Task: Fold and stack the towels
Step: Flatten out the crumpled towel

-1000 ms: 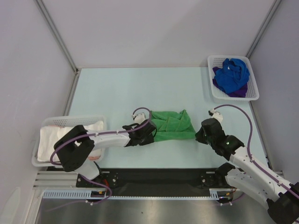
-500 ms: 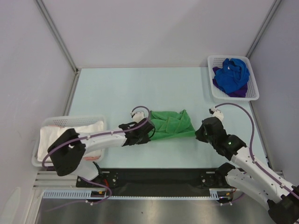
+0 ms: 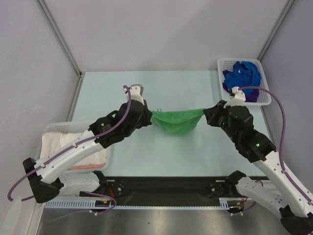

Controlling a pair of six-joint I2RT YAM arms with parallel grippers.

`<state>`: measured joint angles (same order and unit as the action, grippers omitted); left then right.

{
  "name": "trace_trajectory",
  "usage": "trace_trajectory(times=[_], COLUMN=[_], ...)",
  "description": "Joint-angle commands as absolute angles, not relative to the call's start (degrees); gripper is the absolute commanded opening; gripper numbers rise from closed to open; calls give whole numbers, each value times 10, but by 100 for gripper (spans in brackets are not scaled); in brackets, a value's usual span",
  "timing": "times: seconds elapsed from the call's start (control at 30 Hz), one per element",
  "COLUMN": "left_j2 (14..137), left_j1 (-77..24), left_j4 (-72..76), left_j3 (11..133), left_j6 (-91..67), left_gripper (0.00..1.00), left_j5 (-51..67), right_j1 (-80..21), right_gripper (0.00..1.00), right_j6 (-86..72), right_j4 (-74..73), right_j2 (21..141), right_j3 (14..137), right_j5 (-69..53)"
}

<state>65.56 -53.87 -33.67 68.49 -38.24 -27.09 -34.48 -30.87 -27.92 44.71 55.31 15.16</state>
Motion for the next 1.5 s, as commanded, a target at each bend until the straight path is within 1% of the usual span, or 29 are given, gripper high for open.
trace_trajectory(times=[0.0,0.23,0.43,0.83,1.03,1.23,1.37,1.47], left_j2=[646,640,631,595,611,614,615,622], left_j1=[-539,-541,-543,-545,-546,-546,-546,-545], left_j4=[-366,-392,-399,-403,-417,-417,-420,-419], left_j3=[738,861,929,1007,1080,1120,1133,1125], left_j6=[-314,-250,-206,-157,-141,-137,-139,-139], left_gripper=[0,0,0,0,0,0,0,0], left_j5=[-295,-288,-273,-235,-222,-200,-197,-215], right_j1=[-351,-353,-354,-354,-354,-354,-354,-354], right_gripper=[0,0,0,0,0,0,0,0], right_j6=[-267,-231,-201,-161,-156,-151,-154,-156], right_j4=[-241,-227,-220,-213,-215,-226,-237,-236], right_j2=[452,460,465,457,465,464,461,464], right_j3=[609,690,748,831,875,913,932,923], right_j5=[143,134,121,94,73,55,52,59])
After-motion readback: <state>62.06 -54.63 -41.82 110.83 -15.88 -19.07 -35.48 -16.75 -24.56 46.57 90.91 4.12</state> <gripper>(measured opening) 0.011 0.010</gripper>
